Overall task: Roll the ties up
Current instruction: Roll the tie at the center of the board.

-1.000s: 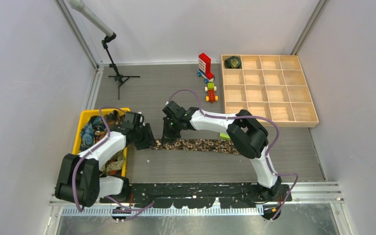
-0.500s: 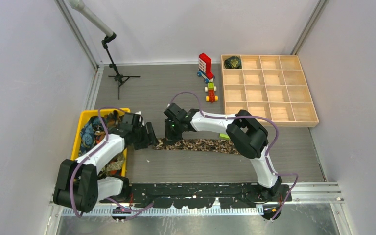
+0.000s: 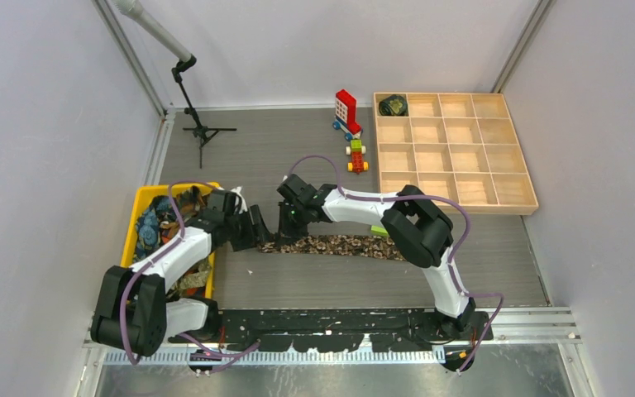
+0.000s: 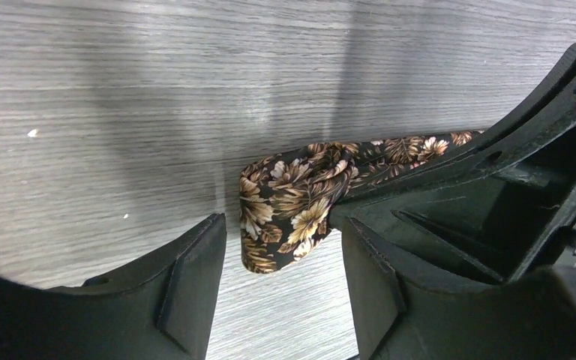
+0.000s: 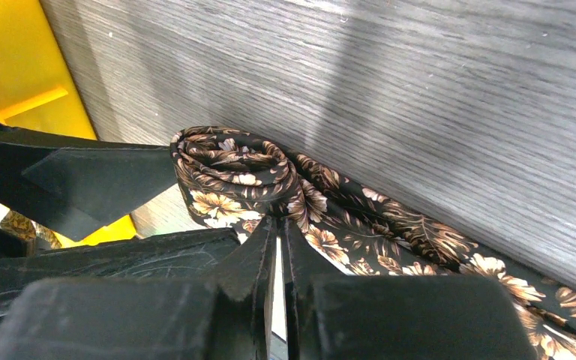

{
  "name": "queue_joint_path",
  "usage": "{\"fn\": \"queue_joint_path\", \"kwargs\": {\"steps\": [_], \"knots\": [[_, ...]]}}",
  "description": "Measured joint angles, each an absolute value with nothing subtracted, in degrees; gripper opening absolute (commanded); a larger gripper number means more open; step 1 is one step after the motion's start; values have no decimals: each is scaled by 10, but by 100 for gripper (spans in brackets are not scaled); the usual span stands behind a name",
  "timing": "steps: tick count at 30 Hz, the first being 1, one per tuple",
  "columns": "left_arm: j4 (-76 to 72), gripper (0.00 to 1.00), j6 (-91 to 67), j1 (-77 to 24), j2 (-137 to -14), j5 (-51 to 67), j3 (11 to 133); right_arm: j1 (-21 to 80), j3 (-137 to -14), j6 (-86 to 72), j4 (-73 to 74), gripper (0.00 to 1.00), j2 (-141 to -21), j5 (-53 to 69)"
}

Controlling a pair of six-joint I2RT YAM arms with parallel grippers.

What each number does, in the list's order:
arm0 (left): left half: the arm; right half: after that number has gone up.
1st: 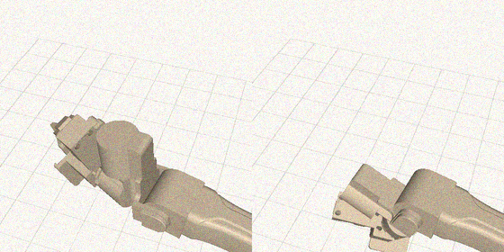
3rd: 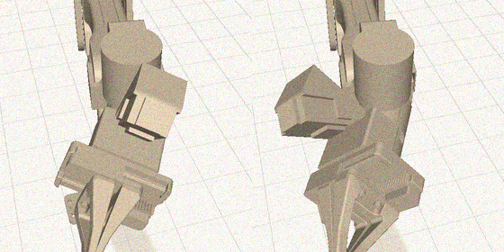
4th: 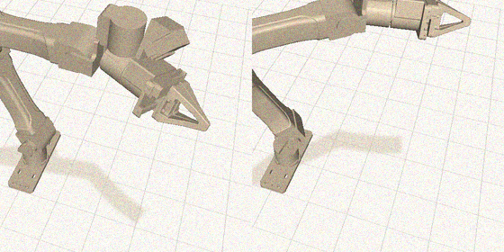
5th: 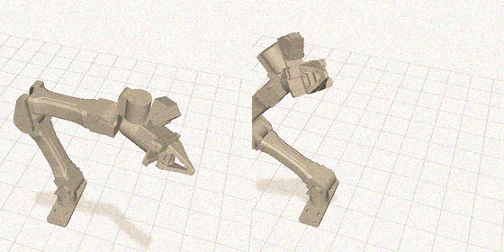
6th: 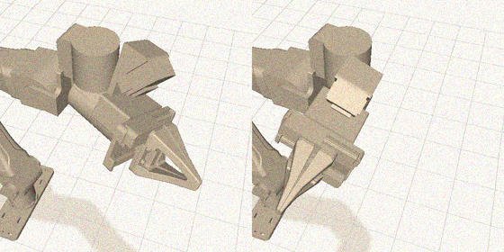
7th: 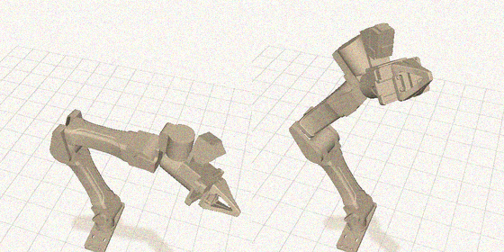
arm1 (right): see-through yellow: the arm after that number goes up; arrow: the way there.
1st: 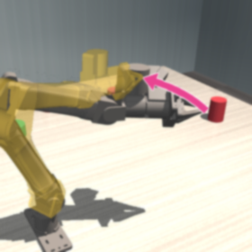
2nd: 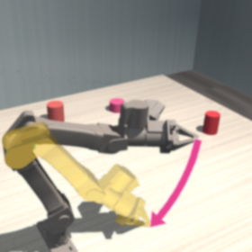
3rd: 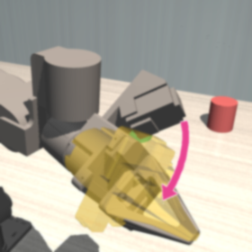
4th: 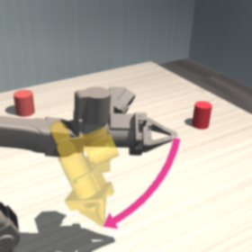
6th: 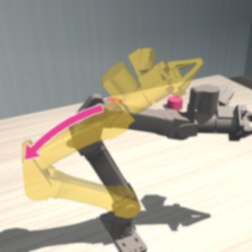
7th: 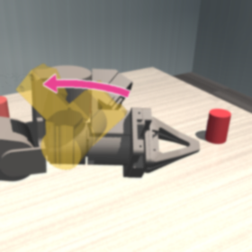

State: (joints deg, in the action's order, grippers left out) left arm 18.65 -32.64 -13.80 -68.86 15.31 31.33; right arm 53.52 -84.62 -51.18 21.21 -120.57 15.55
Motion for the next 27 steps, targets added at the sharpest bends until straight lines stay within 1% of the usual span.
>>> {"fn": "queue_joint_path", "kwargs": {"steps": [11,20,23,27], "knots": [[158,58,-339,-119,-707,186,302,535,-850,-514,208,12,-1214,166],[123,53,-353,-80,-728,237,287,535,-859,-518,202,12,-1224,174],[114,50,-358,-69,-730,253,282,535,-861,-521,201,12,-1226,177],[107,43,-360,-65,-734,261,278,534,-865,-524,202,12,-1229,180]]}}
